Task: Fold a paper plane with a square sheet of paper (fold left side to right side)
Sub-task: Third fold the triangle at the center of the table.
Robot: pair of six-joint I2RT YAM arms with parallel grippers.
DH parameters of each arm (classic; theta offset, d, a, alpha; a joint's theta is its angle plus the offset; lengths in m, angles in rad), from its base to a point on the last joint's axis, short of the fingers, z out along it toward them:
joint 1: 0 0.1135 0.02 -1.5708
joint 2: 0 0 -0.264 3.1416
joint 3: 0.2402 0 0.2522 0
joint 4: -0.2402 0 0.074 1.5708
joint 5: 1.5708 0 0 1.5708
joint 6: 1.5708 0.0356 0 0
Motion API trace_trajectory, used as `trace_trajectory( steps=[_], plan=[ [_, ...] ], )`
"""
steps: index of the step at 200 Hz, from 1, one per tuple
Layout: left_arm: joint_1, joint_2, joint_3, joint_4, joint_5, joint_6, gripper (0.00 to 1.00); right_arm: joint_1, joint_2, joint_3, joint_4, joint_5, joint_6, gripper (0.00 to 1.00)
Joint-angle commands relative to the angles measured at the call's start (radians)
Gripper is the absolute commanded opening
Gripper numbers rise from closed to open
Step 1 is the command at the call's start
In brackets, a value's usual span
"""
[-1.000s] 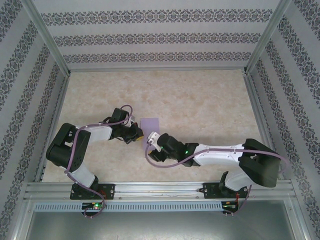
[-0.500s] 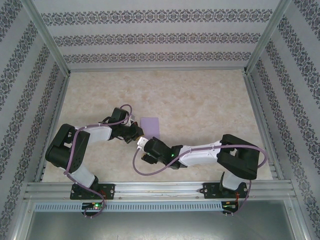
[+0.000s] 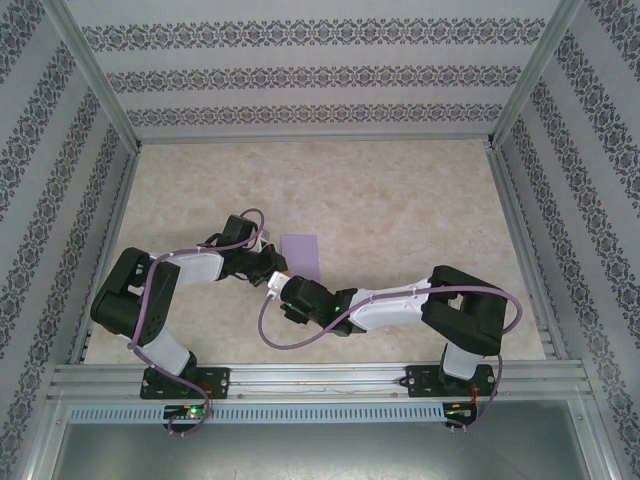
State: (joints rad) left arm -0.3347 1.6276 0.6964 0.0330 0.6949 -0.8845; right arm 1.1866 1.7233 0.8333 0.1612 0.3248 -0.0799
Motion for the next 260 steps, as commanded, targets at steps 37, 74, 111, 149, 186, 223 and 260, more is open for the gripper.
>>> trace_trajectory(
  steps=[37,74,111,149,186,223,260],
  plan=[
    [-0.003,-0.031,0.076,-0.124,-0.035,0.093,0.27,-0.055,-0.064,-0.046,-0.034,-0.124,0.12,0.0],
    [0.021,-0.085,0.118,-0.236,-0.071,0.174,0.37,-0.122,-0.109,-0.087,-0.021,-0.315,0.225,0.0],
    [0.031,-0.103,0.188,-0.313,-0.085,0.261,0.38,-0.178,-0.129,-0.115,0.015,-0.491,0.306,0.0],
    [0.028,-0.008,0.245,-0.301,-0.002,0.313,0.3,-0.225,-0.119,-0.121,0.06,-0.626,0.368,0.0],
    [0.007,0.113,0.29,-0.3,0.041,0.356,0.25,-0.253,-0.099,-0.124,0.081,-0.68,0.401,0.0],
    [-0.014,0.202,0.343,-0.334,0.015,0.406,0.21,-0.269,-0.083,-0.123,0.089,-0.711,0.419,0.0],
    [-0.022,0.249,0.374,-0.364,-0.018,0.435,0.19,-0.283,-0.074,-0.125,0.092,-0.723,0.433,0.0]
  ],
)
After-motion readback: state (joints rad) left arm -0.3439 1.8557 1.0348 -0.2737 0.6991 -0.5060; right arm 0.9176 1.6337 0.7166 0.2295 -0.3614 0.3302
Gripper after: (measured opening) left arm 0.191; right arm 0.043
